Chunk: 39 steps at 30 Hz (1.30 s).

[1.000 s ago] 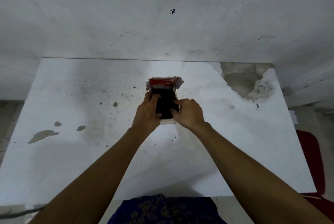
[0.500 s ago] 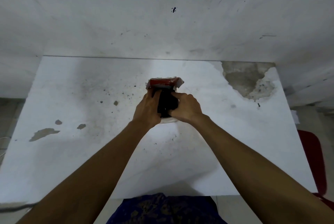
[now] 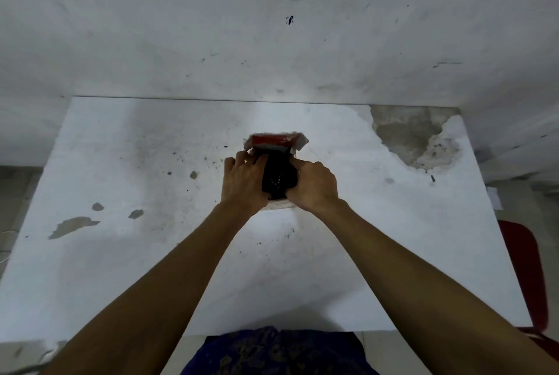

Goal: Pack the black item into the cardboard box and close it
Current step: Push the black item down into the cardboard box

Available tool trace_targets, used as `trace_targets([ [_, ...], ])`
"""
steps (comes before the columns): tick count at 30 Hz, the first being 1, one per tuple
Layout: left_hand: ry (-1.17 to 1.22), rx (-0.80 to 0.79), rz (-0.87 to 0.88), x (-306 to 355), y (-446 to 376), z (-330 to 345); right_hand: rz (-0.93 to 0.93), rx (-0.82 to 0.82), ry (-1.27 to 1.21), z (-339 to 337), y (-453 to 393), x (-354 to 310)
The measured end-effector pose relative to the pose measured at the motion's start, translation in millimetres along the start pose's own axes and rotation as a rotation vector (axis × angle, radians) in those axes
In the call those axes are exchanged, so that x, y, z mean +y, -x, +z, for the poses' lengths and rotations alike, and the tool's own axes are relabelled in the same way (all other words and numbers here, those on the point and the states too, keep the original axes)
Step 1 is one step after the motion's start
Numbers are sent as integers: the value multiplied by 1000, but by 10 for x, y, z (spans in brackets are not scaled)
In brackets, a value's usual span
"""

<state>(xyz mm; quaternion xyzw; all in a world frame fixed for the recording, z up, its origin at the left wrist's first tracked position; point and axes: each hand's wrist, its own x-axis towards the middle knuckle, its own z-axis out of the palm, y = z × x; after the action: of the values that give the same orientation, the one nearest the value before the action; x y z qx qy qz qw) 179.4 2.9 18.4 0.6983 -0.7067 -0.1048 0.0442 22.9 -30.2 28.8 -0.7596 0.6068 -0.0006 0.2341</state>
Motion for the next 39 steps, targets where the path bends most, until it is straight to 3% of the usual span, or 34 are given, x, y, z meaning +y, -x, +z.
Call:
trace_targets([
  [4, 153, -4, -62, -91, 89, 44, -23, -10, -36, 49, 42, 66],
  [13, -70, -133, -4, -18, -19, 75, 7, -170, 33, 64, -1, 60],
  [15, -60, -135, -1, -56, -19, 70, -12, -63, 13, 73, 47, 68],
  [17, -47, -123, 4, -88, 20, 79, -174, 152, 6, 126, 117, 65],
  [19, -27, -114, 24, -105, 58, 80, -382, 236, 10, 186, 132, 55],
  [21, -38, -125, 43, -111, 67, 76, -472, 168, 71, 219, 97, 43],
  [28, -123, -137, 66, -114, -21, 35, -412, 26, 216, 225, 64, 33],
  [33, -73, 27, 98, -126, 4, -48, -418, -3, 215, 188, 82, -7],
  [36, -42, -71, 100, -140, 0, -53, -457, 63, 57, 138, 48, -58],
  [39, -15, -181, 75, -155, -26, -36, -386, -22, -23, 77, -2, -87],
])
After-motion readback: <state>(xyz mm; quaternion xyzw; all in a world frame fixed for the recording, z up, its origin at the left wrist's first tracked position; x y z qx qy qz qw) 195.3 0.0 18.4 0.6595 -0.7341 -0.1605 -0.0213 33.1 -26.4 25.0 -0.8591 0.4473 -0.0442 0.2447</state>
